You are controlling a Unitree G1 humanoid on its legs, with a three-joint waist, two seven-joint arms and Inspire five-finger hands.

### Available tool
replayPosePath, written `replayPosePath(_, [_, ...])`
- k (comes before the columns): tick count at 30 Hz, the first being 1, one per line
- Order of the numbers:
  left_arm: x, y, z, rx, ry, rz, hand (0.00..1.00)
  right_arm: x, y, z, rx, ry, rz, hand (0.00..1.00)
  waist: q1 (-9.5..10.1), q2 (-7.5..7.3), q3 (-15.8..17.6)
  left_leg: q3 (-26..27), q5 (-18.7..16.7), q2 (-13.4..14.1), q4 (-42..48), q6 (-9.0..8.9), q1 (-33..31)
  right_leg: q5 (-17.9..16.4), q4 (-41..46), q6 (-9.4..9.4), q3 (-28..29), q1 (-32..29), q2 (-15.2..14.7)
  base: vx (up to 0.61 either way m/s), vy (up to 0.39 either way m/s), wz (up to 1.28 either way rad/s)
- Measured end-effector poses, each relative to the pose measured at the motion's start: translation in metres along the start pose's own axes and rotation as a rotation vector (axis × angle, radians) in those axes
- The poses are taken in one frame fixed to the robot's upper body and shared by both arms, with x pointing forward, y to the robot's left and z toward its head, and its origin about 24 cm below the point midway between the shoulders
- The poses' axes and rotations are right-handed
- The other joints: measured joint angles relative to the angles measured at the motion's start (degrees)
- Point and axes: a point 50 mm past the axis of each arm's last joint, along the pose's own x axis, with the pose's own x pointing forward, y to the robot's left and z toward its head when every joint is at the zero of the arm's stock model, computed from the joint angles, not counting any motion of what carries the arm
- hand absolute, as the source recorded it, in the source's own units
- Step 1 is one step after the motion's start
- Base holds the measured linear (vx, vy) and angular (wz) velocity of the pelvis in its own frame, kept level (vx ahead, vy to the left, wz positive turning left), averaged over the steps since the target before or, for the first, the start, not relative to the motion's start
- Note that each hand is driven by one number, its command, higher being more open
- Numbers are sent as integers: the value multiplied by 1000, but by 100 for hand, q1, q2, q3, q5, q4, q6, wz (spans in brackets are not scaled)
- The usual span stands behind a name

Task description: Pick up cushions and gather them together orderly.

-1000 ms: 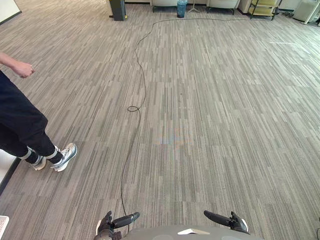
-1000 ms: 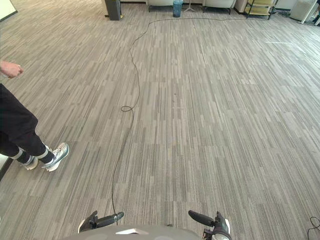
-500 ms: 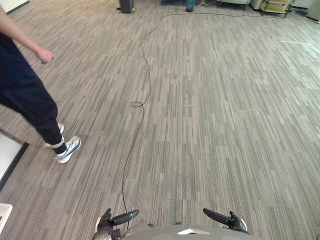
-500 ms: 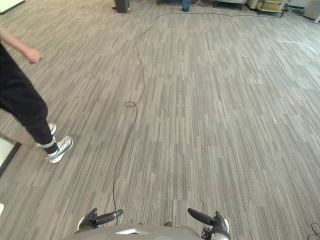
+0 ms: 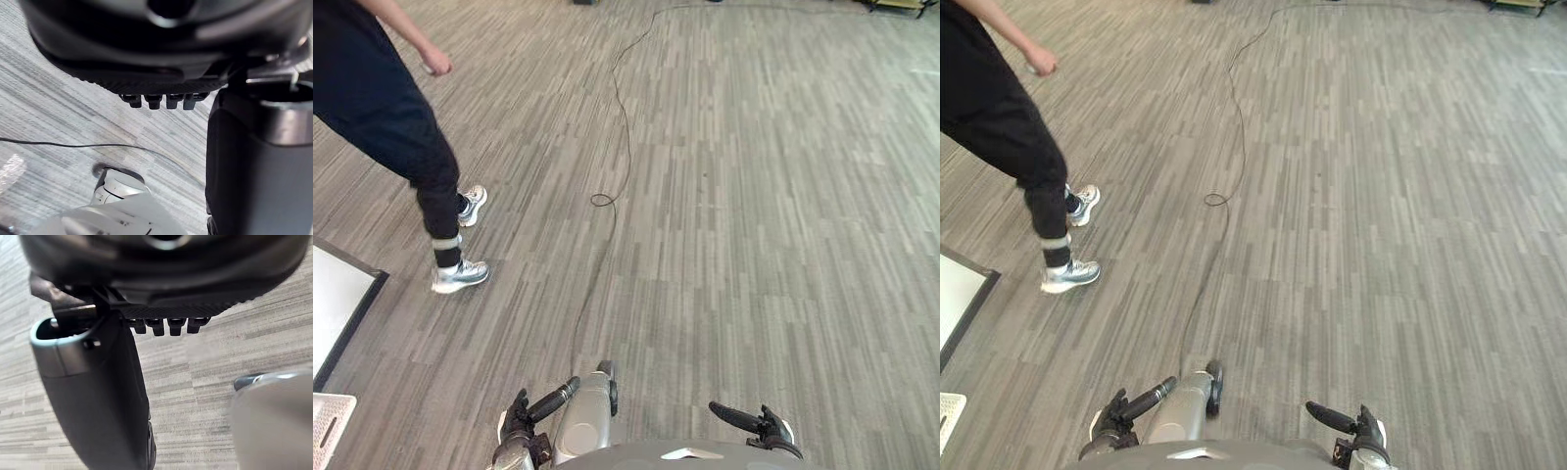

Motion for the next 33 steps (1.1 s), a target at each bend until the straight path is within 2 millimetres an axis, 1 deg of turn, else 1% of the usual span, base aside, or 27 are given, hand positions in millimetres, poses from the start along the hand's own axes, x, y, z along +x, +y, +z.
replayPosePath(1, [1, 1, 2, 1, -5, 2, 100, 0, 6, 4, 2, -14, 24, 100, 12, -67, -8, 83, -246, -36, 248, 115, 2, 131, 82, 65, 177, 2, -72, 414, 264, -23])
replayPosePath(2, [1, 3, 1, -6, 0, 9, 100, -1, 12, 4, 13, -14, 37, 100, 19, -138, -56, 198, -522, -98, 543, 261, 28, 296, 126, 301, 219, 79, -198, 510, 330, -24])
replayPosePath(3, [1, 5, 1, -15, 2, 18, 100, -1, 18, 3, 17, -10, 49, 100, 34, -224, -129, 280, -705, -184, 701, 357, 65, 335, 319, 372, 265, 61, -323, 587, 365, -19])
replayPosePath(4, [1, 6, 2, -15, 9, 22, 100, -2, 23, 3, 16, -13, 62, 100, 39, -274, -161, 375, -873, -299, 747, 482, 241, 474, 909, 578, 327, -83, -431, 481, 291, -13])
replayPosePath(5, [2, 6, 2, -13, 12, 22, 100, -2, 24, 3, 17, -13, 65, 100, 39, -276, -159, 385, -904, -330, 740, 504, 301, 544, 1108, 607, 357, -157, -439, 552, 338, -14])
replayPosePath(6, [2, 7, 2, 0, 21, 24, 100, -3, 26, 4, 23, -13, 74, 100, 32, -283, -151, 391, -1036, -476, 520, 549, 674, 1012, 2363, 783, 554, -620, -437, 399, 254, -12])
replayPosePath(7, [3, 6, 3, 19, 23, 21, 100, -3, 26, 7, 27, -29, 76, 100, 24, -254, -113, 390, -1141, -581, 238, 576, 1080, 1728, 3627, 840, 658, -1184, -410, 367, 226, -10])
replayPosePath(9, [3, 7, 2, 39, 33, 22, 100, -3, 24, 14, 30, -71, 73, 100, -37, -213, -69, 353, -1180, -697, -45, 597, 1600, 1746, 4988, 764, 506, -1857, -375, 349, 134, 5])
replayPosePath(10, [3, 8, 1, 43, 38, 24, 100, -3, 24, 20, 34, -105, 72, 100, -96, -177, -44, 266, -1213, -739, -382, 629, 2060, 1515, 5497, 495, 210, -2311, -228, 322, 79, 24])
replayPosePath(11, [3, 6, 2, 47, 34, 20, 100, -3, 24, 25, 38, -132, 73, 100, -145, -146, -46, 165, -1243, -731, -618, 657, 2336, 1222, 5577, 329, -68, -2644, -38, 202, 33, 24])
replayPosePath(14, [6, -1, 9, 72, 18, -3, 100, -4, 22, 31, 55, -171, 67, 100, -248, -96, -9, -94, -1375, -711, -993, 675, 2865, 801, 4932, 294, -791, -3316, 337, 351, -9, 37])
replayPosePath(15, [6, -5, 12, 82, 10, -16, 100, -3, 18, 34, 61, -178, 55, 100, -301, -77, 11, -207, -1434, -718, -1182, 640, 3148, 765, 4070, 225, -1217, -3456, 428, 519, -50, 60])
replayPosePath(16, [7, -14, 14, 79, 5, -35, 100, -1, 10, 34, 49, -166, 36, 100, -330, -25, 59, -335, -1483, -732, -1457, 585, 3541, 840, 2872, 75, -1635, -3501, 531, 451, -42, 55])
replayPosePath(17, [7, -18, 14, 80, 6, -44, 100, -1, 7, 33, 49, -162, 29, 100, -345, 7, 70, -394, -1508, -732, -1543, 565, 3657, 897, 2521, 2, -1721, -3523, 571, 527, -50, 60])
replayPosePath(18, [6, -31, 10, 74, 19, -72, 100, 0, 0, 32, 76, -148, 10, 100, -402, 129, 92, -565, -1569, -696, -1805, 492, 3942, 1281, 1852, -317, -1853, -3579, 691, 523, -62, 50])
replayPosePath(19, [4, -35, 6, 75, 30, -81, 100, 1, -3, 33, 92, -145, -1, 100, -457, 200, 90, -669, -1575, -651, -1897, 450, 4091, 1547, 1795, -470, -1854, -3532, 779, 820, -106, 56])
replayPosePath(20, [4, -40, 2, 95, 51, -103, 100, 2, -5, 37, 80, -154, -9, 100, -482, 378, 76, -957, -1528, -467, -1831, 327, 4174, 1613, 1877, -958, -1989, -3444, 888, 725, -107, 35])
replayPosePath(21, [4, -43, 3, 103, 48, -119, 100, 3, -5, 38, 77, -156, -9, 100, -451, 421, 95, -1132, -1427, -442, -1689, 153, 4145, 1442, 2040, -1034, -2025, -3426, 864, 858, -139, 42])
replayPosePath(22, [3, -49, 3, 97, 48, -134, 100, 3, -10, 40, 81, -155, -21, 100, -499, 512, 122, -1409, -1111, -495, -1051, -97, 4050, 1198, 2305, -1158, -2172, -3285, 800, 693, -117, 32])
replayPosePath(23, [2, -51, 1, 91, 54, -136, 100, 4, -12, 40, 73, -156, -27, 100, -506, 595, 136, -1496, -931, -476, -515, -240, 3904, 1114, 2170, -1151, -2218, -3032, 865, 821, -129, 26])
replayPosePath(24, [1, -51, -2, 85, 60, -137, 100, 3, -13, 38, 44, -150, -31, 100, -494, 675, 115, -1573, -458, -464, 631, -649, 3523, 998, 1730, -1068, -2200, -2517, 1004, 399, -63, 8])
replayPosePath(25, [1, -51, 0, 87, 51, -136, 100, 3, -12, 38, 34, -151, -30, 100, -472, 696, 124, -1572, -202, -429, 1326, -955, 3238, 949, 1462, -1040, -2139, -2222, 1102, 648, -84, 1])
replayPosePath(26, [1, -52, 3, 100, 31, -140, 100, 3, -10, 40, 32, -153, -26, 100, -466, 752, 160, -1405, -185, -268, 2432, -1087, 2721, 924, 1052, -1003, -2071, -1712, 1282, 608, -56, -9])
replayPosePath(27, [2, -53, 10, 100, 3, -143, 100, 3, -2, 39, 38, -147, -10, 100, -431, 684, 215, -1130, -365, -69, 3094, -858, 2226, 924, 696, -1004, -1964, -1237, 1377, 710, -58, -21])
replayPosePath(30, [4, -51, 23, 101, -50, -140, 100, 2, 13, 35, 21, -126, 26, 100, -289, 479, 285, -777, -875, 120, 2913, -306, 1306, 920, 163, -1001, -1681, -471, 1340, 517, 20, -37])
replayPosePath(31, [4, -52, 29, 92, -74, -143, 100, 1, 19, 34, 30, -118, 39, 100, -205, 424, 324, -680, -1090, 144, 2308, -217, 964, 833, 4, -864, -1609, -190, 1215, 441, 78, -55])
replayPosePath(33, [4, -54, 34, 85, -102, -151, 100, 1, 21, 33, 33, -117, 38, 100, -158, 346, 360, -606, -1072, 121, 1265, -229, 591, 553, -162, -624, -1487, 95, 1001, 435, 143, -38])
